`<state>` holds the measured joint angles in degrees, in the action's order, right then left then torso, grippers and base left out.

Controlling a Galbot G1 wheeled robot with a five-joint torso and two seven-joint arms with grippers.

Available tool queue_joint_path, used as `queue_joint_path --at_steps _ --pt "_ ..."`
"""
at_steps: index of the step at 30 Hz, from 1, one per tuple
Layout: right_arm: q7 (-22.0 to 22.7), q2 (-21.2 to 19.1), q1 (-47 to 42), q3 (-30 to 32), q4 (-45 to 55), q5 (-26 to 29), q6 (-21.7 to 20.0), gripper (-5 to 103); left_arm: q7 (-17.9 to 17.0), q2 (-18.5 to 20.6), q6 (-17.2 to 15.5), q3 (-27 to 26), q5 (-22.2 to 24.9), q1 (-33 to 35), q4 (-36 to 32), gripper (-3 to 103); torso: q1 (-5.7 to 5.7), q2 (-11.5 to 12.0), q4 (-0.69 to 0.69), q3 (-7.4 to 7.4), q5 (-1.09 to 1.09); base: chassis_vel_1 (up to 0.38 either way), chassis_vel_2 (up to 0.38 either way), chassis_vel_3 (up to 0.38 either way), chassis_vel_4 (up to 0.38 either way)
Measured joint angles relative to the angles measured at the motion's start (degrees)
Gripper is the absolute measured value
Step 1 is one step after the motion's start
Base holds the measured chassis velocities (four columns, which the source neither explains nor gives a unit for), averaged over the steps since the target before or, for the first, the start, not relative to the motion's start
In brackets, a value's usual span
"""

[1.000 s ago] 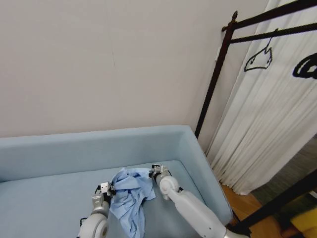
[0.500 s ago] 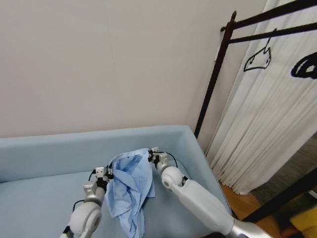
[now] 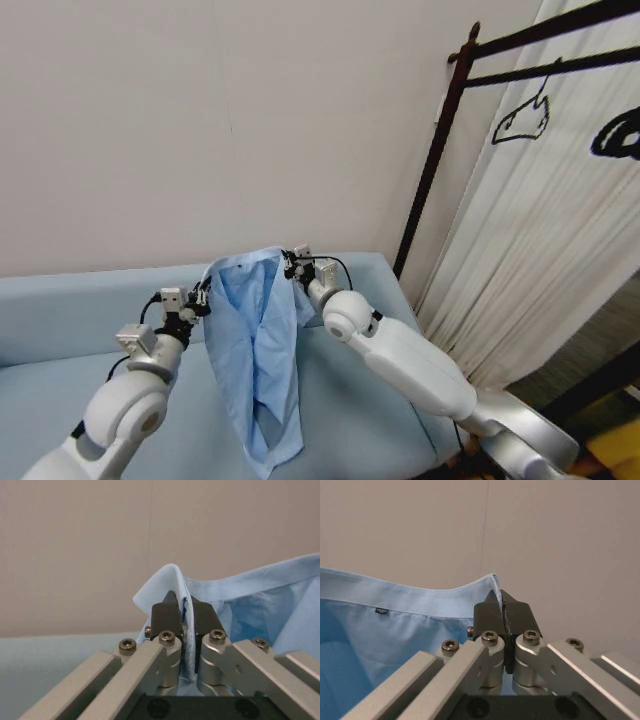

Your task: Pick up the clothes from the sofa and hang them on the clothes hanger.

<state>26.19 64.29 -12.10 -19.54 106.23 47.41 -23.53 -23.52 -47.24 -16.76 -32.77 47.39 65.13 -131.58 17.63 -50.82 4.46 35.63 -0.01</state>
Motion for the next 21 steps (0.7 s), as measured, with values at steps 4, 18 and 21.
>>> queue_joint_path --at_steps 4,18,21 --pt "-1.15 -1.80 2.65 1.38 0.34 1.56 -0.66 0 -1.19 3.11 -0.80 -0.81 3.61 -5.91 1.08 3 0.00 0.00 0.01 0.00 0.01 0.000 0.000 0.000 0.000" --pt "-4.29 -2.00 11.78 2.45 -3.61 2.38 -0.82 0 -2.03 8.56 -2.04 -1.79 9.44 -15.42 3.64 3 0.00 0.00 -0.02 0.00 0.00 0.000 0.000 0.000 0.000" --pt "-4.70 -2.08 12.57 3.07 -3.95 2.43 -0.91 0 -2.08 9.81 -2.09 -1.74 10.21 -17.16 4.60 3 0.00 0.00 0.00 0.00 0.01 0.000 0.000 0.000 0.000"
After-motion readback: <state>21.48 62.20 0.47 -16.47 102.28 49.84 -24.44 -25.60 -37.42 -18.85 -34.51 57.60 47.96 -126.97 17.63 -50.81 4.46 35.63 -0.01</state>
